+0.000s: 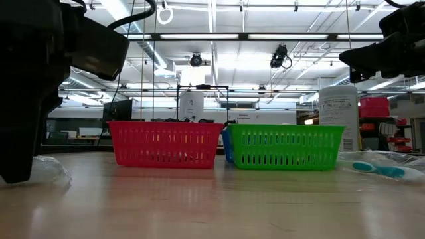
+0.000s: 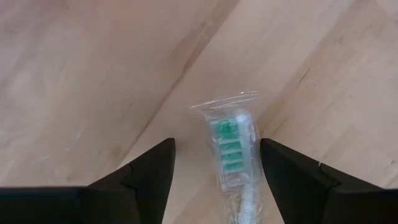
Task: Pick & Place Travel size toiletries
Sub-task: Put the green toothbrush into the blue bin
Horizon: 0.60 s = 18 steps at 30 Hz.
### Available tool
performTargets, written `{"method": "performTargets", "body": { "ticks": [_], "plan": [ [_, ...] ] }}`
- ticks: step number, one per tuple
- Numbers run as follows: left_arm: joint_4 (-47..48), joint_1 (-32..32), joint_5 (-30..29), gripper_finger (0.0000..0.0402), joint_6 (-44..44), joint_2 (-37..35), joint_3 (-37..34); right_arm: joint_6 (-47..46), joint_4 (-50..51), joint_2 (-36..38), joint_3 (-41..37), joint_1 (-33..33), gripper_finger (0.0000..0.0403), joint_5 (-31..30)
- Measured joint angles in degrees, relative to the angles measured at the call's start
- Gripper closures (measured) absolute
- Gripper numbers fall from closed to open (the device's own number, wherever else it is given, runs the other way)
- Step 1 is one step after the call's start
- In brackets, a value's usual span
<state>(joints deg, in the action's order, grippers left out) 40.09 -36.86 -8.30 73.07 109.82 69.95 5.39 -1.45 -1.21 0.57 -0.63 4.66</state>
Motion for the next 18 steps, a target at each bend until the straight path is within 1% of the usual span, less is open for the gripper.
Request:
{"method": "performTargets", "body": {
  "ticks": [5,13,18],
  "plan": [
    [-0.12,0.00,0.07,0.0165,-0.32,0.00,0.00,0.02,0.00,0.00,-0.01,0.01,0.0362,0.01],
    [-0.19,0.00,0.44,0.0225,-1.78,0.00,0.00,0.00,0.00,0.00,-0.01,0.00,0.0362,-0.02],
    [-0.20,0.00,0.44,0.0254,-1.86,0.00,0.00,0.00,0.00,0.00,0.00,-0.01,0.0362,-0.02]
  ]
}}
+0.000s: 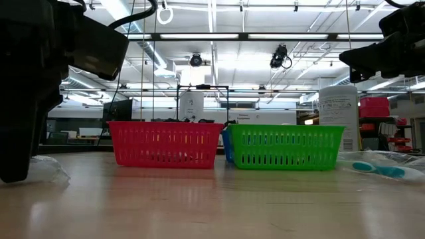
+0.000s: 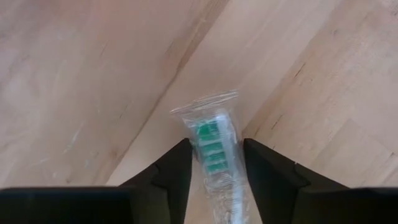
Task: Pick & Place Travel size toiletries
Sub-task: Put the green toothbrush into the blue bin
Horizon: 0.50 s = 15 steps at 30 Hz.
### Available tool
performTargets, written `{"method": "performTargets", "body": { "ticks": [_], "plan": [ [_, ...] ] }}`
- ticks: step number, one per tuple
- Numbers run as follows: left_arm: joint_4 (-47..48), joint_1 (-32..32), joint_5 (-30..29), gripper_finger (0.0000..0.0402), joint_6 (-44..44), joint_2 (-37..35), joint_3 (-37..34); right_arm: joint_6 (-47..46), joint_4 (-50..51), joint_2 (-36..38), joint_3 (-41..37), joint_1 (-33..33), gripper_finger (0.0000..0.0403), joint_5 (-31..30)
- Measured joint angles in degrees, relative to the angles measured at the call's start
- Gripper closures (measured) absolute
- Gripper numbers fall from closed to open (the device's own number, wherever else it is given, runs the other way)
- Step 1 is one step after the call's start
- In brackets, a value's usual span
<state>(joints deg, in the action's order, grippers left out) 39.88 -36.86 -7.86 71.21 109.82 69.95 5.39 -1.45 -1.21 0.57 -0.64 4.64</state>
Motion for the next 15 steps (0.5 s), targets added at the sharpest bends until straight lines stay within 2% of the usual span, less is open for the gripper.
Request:
{"method": "performTargets", "body": {
  "ticks": [8,15],
  "plan": [
    [-0.33,0.00,0.00,0.0285,-0.08,0.00,0.00,0.00,0.00,0.00,0.01,-0.01,0.0363,0.00],
    [-0.68,0.00,-0.02,0.0297,-0.10,0.00,0.00,0.00,0.00,0.00,0.00,0.00,0.0363,0.01]
  ]
}}
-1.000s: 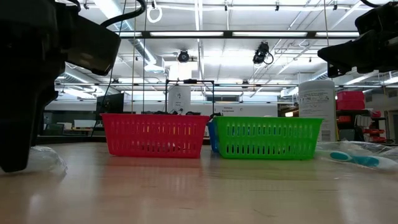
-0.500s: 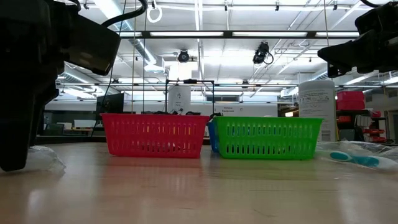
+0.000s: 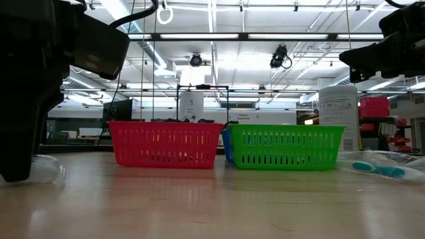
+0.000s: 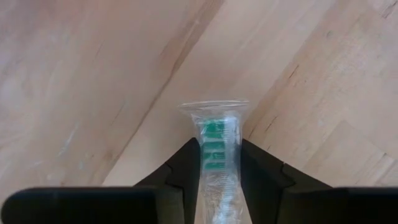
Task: Pick & Place Travel size toiletries
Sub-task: Put the green toothbrush into the blue bin
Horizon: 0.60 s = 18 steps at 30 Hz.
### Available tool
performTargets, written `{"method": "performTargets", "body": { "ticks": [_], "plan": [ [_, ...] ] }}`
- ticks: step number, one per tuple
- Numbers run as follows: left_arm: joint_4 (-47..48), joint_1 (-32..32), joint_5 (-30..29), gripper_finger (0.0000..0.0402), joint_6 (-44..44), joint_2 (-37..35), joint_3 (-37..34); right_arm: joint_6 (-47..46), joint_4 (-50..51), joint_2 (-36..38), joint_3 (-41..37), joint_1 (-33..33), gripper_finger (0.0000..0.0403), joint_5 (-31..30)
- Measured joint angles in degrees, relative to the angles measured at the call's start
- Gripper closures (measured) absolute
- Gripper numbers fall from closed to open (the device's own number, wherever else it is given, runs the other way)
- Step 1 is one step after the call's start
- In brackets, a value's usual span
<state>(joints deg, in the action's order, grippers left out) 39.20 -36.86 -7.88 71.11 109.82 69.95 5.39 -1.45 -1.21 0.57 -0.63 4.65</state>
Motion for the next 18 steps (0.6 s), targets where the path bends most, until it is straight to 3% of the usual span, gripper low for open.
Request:
{"method": "performTargets", "body": {
  "ticks": [7,18],
  "plan": [
    [-0.04,0.00,0.07,0.0298,-0.42,0.00,0.00,0.00,0.00,0.00,0.01,-0.01,0.0361,0.02],
    [2.97,0.04,4.93,0.0300,-2.90,-2.13,3.30,0.00,0.00,0.00,0.01,0.00,0.0362,-0.01]
  ]
}}
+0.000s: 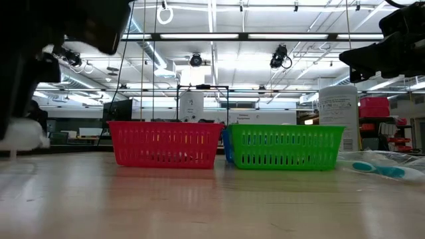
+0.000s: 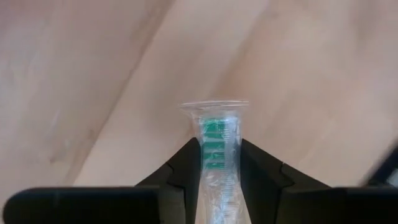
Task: Pick & Place Travel size toiletries
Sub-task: Put the green toothbrush into the blue bin
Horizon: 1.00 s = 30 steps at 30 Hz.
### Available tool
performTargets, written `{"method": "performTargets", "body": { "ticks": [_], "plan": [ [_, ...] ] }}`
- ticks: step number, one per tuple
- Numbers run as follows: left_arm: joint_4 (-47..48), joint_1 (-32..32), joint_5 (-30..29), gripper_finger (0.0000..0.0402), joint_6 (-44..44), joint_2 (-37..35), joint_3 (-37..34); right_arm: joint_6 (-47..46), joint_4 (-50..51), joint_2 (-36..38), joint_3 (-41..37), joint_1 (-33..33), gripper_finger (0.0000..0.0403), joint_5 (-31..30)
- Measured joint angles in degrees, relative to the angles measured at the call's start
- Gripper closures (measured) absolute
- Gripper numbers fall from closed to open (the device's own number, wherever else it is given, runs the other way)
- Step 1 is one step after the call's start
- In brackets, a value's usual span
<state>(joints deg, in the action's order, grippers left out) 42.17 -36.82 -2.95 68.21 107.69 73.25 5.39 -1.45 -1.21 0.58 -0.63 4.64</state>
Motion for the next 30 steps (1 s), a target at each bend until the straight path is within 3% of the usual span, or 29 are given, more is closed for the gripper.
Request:
{"method": "performTargets", "body": {
  "ticks": [11,22,30],
  "plan": [
    [0.88,0.51,-0.03,0.0301,-4.41,-0.23,4.11,0.00,0.00,0.00,-0.01,0.00,0.0363,0.00],
    [0.47,3.50,-1.80,0.0301,-15.47,-0.23,4.41,0.00,0.00,0.00,-0.02,0.01,0.0363,0.00],
    [0.92,7.32,-2.10,0.0301,-22.52,-0.23,11.00,0.00,0.00,0.00,-0.01,0.00,0.0363,0.00]
  ]
}}
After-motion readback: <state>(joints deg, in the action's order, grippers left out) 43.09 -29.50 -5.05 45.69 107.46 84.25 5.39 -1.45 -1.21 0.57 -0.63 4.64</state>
